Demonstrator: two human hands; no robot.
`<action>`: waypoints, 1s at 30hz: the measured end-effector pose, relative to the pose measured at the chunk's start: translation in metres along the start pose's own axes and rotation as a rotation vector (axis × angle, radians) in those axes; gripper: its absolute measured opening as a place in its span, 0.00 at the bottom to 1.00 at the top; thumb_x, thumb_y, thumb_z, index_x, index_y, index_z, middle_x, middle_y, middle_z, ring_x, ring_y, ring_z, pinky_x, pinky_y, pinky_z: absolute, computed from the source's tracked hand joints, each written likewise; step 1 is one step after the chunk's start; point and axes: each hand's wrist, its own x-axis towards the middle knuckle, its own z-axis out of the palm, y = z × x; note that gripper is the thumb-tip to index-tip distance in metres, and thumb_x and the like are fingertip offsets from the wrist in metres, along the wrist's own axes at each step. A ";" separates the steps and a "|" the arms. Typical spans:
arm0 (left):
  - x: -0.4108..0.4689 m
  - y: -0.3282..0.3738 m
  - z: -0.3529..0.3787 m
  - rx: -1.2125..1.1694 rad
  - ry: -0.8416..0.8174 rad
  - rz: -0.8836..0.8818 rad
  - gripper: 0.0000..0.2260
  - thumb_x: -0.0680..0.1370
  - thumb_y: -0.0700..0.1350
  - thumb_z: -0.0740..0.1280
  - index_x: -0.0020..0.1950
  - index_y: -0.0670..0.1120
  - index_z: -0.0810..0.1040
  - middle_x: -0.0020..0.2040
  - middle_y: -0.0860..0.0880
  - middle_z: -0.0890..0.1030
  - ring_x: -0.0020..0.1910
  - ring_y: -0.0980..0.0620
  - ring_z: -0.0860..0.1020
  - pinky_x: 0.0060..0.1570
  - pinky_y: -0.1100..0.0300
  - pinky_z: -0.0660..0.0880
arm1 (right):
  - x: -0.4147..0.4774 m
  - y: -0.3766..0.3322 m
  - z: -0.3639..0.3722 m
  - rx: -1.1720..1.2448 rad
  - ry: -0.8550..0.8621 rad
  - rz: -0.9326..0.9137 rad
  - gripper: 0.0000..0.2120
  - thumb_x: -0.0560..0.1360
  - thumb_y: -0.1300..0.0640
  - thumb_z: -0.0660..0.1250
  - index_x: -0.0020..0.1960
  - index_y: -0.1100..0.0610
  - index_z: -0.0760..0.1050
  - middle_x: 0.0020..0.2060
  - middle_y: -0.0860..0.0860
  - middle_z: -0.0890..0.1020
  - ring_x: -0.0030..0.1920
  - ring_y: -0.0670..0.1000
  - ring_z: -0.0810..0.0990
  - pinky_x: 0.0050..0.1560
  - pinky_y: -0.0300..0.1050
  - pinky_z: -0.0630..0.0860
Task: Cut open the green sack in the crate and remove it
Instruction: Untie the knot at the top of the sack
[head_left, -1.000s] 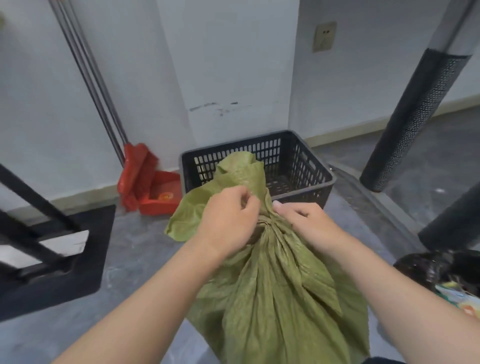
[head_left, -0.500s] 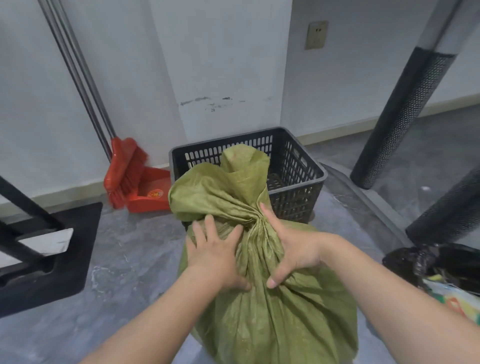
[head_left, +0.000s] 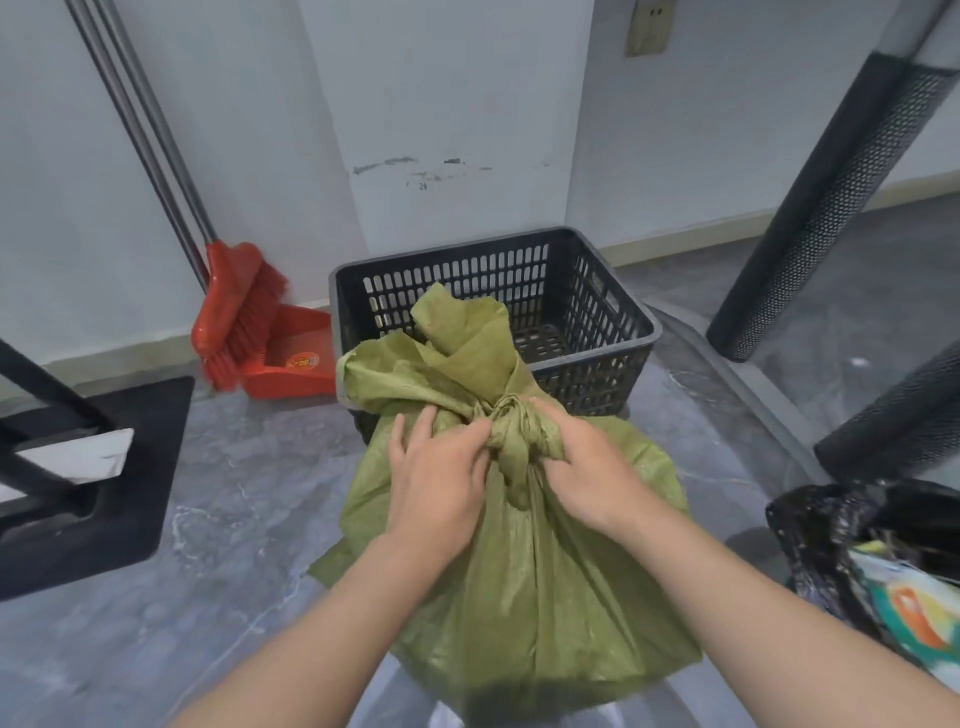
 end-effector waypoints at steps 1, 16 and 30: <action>0.003 0.005 -0.007 -0.116 0.017 -0.023 0.06 0.83 0.43 0.61 0.50 0.53 0.74 0.51 0.49 0.83 0.74 0.36 0.68 0.75 0.40 0.60 | 0.002 -0.006 -0.006 0.027 0.019 -0.005 0.34 0.76 0.65 0.64 0.77 0.42 0.65 0.68 0.44 0.78 0.68 0.47 0.75 0.69 0.46 0.72; 0.121 0.112 -0.208 -0.410 -0.059 -0.315 0.10 0.83 0.42 0.59 0.50 0.45 0.80 0.47 0.50 0.85 0.51 0.45 0.80 0.55 0.52 0.76 | 0.062 -0.181 -0.180 0.069 -0.016 0.253 0.17 0.79 0.60 0.60 0.61 0.44 0.78 0.49 0.48 0.82 0.49 0.56 0.78 0.52 0.51 0.77; 0.329 0.041 -0.193 -0.508 -0.275 -0.368 0.16 0.84 0.47 0.57 0.39 0.49 0.77 0.40 0.49 0.81 0.42 0.45 0.78 0.43 0.52 0.71 | 0.275 -0.204 -0.209 -0.036 -0.292 0.559 0.07 0.75 0.63 0.59 0.40 0.59 0.73 0.35 0.55 0.75 0.34 0.55 0.73 0.33 0.44 0.66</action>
